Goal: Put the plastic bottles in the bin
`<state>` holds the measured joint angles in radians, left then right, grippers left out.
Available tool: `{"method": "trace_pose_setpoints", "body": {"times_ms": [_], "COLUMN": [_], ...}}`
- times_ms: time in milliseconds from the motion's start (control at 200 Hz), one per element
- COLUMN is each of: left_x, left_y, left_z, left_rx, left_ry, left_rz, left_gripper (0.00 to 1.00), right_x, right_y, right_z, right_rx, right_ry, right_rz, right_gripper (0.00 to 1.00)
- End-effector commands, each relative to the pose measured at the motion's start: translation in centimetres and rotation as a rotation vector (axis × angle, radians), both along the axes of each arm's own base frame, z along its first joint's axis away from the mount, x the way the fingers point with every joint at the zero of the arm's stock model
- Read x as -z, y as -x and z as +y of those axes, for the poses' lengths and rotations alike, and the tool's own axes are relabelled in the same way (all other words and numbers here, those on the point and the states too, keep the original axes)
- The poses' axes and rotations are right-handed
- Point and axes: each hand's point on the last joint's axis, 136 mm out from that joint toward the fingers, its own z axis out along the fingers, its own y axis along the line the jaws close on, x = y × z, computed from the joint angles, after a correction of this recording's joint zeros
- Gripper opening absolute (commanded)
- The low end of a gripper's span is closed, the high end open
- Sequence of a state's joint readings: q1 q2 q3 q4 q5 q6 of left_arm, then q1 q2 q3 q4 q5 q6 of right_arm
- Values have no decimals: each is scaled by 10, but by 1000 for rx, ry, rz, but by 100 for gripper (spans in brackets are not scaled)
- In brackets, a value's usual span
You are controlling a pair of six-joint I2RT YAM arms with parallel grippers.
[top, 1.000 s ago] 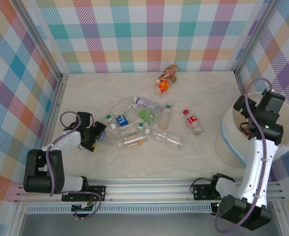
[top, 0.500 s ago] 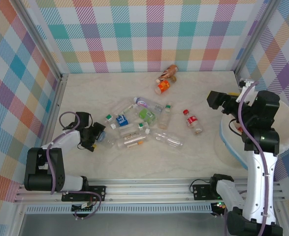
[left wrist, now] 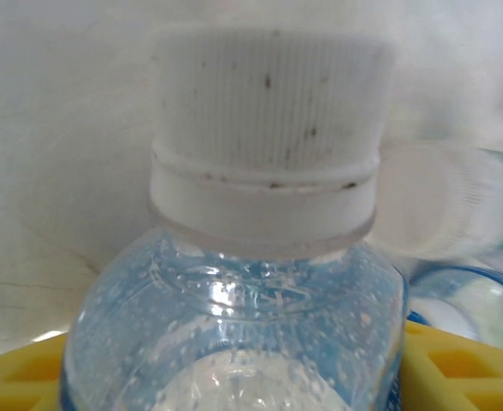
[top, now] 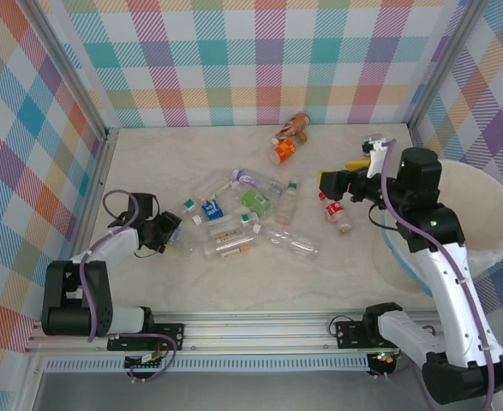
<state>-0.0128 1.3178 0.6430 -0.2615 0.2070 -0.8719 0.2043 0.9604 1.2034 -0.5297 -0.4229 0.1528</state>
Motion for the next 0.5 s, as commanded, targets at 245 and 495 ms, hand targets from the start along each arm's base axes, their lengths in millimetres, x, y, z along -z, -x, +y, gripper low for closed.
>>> {"method": "trace_pose_setpoints", "body": {"times_ms": [245, 495], "left_x": [-178, -253], "left_y": [-28, -20], "left_z": [-89, -182], "left_rx": [389, 707], "left_ry": [-6, 117], "left_rz": [-665, -939], "left_gripper": [48, 45], "right_x": [16, 40], "right_y": [-9, 2], "right_z": [38, 90], "right_rx": [-62, -222], "right_ry": [8, 35], "right_rz": [17, 57], "right_gripper": [100, 100]}}
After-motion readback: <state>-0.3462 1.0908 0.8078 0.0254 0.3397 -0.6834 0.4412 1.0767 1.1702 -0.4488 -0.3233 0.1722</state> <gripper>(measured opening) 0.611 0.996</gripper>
